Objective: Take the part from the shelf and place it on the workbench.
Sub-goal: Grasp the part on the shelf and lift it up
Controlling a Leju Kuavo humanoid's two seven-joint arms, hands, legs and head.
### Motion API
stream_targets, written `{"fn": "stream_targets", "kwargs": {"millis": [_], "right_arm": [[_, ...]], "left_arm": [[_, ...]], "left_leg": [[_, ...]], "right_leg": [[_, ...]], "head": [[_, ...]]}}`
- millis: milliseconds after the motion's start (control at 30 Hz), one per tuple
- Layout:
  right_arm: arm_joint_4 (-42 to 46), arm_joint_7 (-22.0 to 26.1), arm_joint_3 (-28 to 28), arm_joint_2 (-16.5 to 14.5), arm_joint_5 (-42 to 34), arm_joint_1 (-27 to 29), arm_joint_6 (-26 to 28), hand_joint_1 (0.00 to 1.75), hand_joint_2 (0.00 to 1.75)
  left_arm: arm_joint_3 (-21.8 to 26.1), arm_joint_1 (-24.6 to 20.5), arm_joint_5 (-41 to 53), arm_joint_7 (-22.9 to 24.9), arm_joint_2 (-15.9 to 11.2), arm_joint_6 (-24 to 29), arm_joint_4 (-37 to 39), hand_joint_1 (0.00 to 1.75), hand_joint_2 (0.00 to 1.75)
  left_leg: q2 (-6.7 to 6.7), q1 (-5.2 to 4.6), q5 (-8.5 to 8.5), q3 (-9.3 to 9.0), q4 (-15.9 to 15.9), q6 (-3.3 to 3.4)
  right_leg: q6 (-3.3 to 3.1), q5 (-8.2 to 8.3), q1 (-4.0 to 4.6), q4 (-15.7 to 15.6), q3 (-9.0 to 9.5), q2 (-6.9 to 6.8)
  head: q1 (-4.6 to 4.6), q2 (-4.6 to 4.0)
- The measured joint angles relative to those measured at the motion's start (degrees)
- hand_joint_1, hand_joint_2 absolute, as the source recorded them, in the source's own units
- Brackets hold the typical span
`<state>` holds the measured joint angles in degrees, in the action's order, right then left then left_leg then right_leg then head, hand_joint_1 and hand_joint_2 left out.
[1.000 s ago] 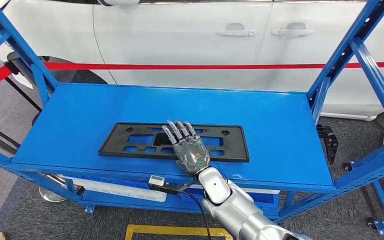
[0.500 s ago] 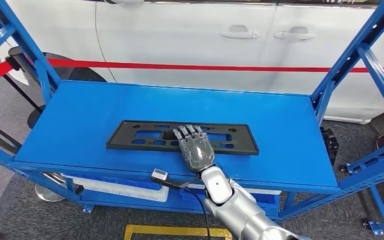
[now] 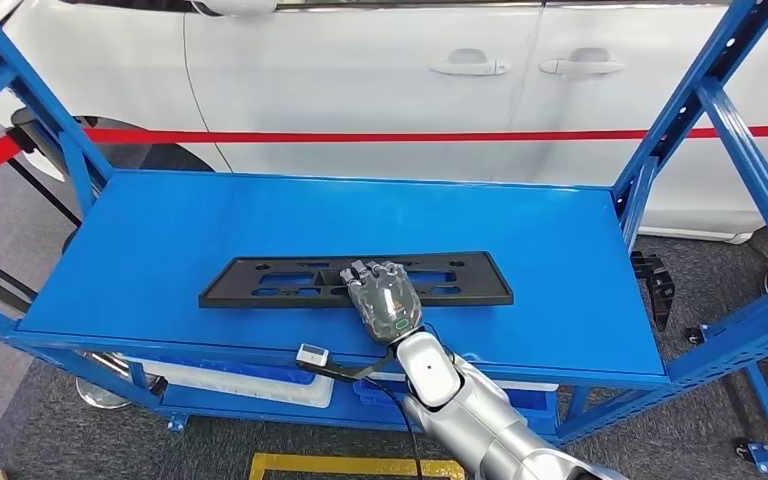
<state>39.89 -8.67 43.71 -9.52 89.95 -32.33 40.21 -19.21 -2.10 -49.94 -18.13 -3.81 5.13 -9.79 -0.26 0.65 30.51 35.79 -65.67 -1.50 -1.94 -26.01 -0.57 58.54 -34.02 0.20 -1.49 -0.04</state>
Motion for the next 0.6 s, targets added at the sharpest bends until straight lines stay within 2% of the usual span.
{"fn": "stream_targets", "kwargs": {"millis": [67,100,133,167,233,267,300,400,433,500,567,600], "right_arm": [[-0.2,0.0,0.0,0.0,0.0,0.0,0.0,1.74,1.75],[-0.4,0.1,0.0,0.0,0.0,0.0,0.0,1.74,1.75],[-0.5,0.1,0.0,0.0,0.0,0.0,0.0,1.73,1.75],[-0.6,0.2,0.0,0.0,0.0,0.0,0.0,1.72,1.75],[-0.7,0.5,0.0,0.0,0.0,0.0,0.0,1.71,1.75],[-0.7,0.7,0.0,0.0,0.0,-0.1,0.0,1.71,1.75],[-0.8,0.8,-0.1,0.0,0.0,-0.1,0.0,1.71,1.75],[-1.1,0.9,-0.2,0.0,0.0,0.1,0.1,1.71,1.75],[-1.1,0.9,-0.3,0.0,0.0,0.1,0.1,1.71,1.75],[-1.2,0.9,-0.5,0.0,0.0,0.1,0.1,1.71,1.75],[-1.4,0.9,-0.7,0.1,0.0,0.2,0.1,1.71,1.75],[-1.5,1.0,-0.8,0.1,0.0,0.3,0.1,1.71,1.75]], "left_arm": [[0.0,0.0,-0.1,-0.6,-0.1,-0.3,0.0,0.0,0.0],[0.0,0.1,-0.1,-0.9,-0.1,-0.5,0.0,0.0,0.0],[0.0,0.1,0.0,-1.2,-0.1,-0.6,0.0,0.0,0.44],[0.0,0.2,0.0,-1.6,-0.1,-0.7,0.0,0.0,0.87],[0.0,0.2,0.2,-2.6,-0.2,-1.0,0.0,0.0,1.75],[0.0,0.2,0.3,-3.1,-0.2,-1.1,0.0,0.0,1.75],[0.0,0.1,0.5,-3.6,-0.2,-1.0,0.0,0.0,1.75],[0.0,0.1,0.8,-4.6,-0.2,-0.1,0.0,0.0,1.75],[-0.1,0.1,0.9,-4.8,-0.2,0.1,0.0,0.0,1.75],[-0.2,0.1,1.3,-4.9,-0.2,0.7,0.0,0.0,1.75],[-0.5,0.1,1.5,-4.9,-0.2,1.2,0.0,0.0,1.75],[-0.6,0.1,1.7,-4.9,-0.2,1.4,0.0,0.0,1.75]], "left_leg": [[0.0,0.06,3.09,3.13,-6.9,-0.28],[0.01,0.09,3.37,3.93,-8.5,-0.35],[0.01,0.13,2.5,3.76,-8.1,-0.39],[0.02,0.18,0.69,2.6,-5.5,-0.38],[0.02,0.18,-3.02,-1.18,2.5,-0.18],[-0.02,0.1,-3.97,-2.58,5.5,0.07],[-0.06,-0.01,-4.26,-3.32,7.2,0.38],[-0.05,-0.02,-4.42,-3.44,7.9,1.47],[0.03,0.09,-4.59,-3.5,8.1,1.85],[0.22,0.26,-4.83,-3.56,8.3,2.44],[0.29,0.23,-4.85,-3.43,8.3,2.64],[0.29,0.21,-4.84,-3.4,8.3,2.64]], "right_leg": [[-0.18,-0.04,0.05,0.0,0.0,-0.1],[-0.19,-0.05,0.07,0.1,0.02,-0.11],[-0.19,-0.08,0.06,0.1,0.07,-0.08],[-0.16,-0.13,0.06,0.1,0.16,-0.04],[0.1,-0.29,0.17,0.2,0.3,0.08],[0.33,-0.32,0.27,0.3,0.28,0.15],[0.6,-0.3,0.35,0.3,0.21,0.2],[1.49,-0.21,0.36,0.3,0.07,0.24],[1.76,-0.8,0.33,1.0,-0.21,0.2],[2.19,-3.74,0.25,5.7,-2.31,0.13],[2.38,-7.14,0.21,13.2,-5.91,0.1],[2.42,-7.71,0.19,15.7,-7.14,0.1]], "head": [[-0.01,0.0],[-0.01,0.0],[-0.02,0.0],[-0.02,0.0],[-0.02,0.0],[-0.01,0.0],[0.01,0.0],[0.04,0.0],[0.07,0.0],[0.11,0.0],[0.13,0.0],[0.14,0.0]]}}
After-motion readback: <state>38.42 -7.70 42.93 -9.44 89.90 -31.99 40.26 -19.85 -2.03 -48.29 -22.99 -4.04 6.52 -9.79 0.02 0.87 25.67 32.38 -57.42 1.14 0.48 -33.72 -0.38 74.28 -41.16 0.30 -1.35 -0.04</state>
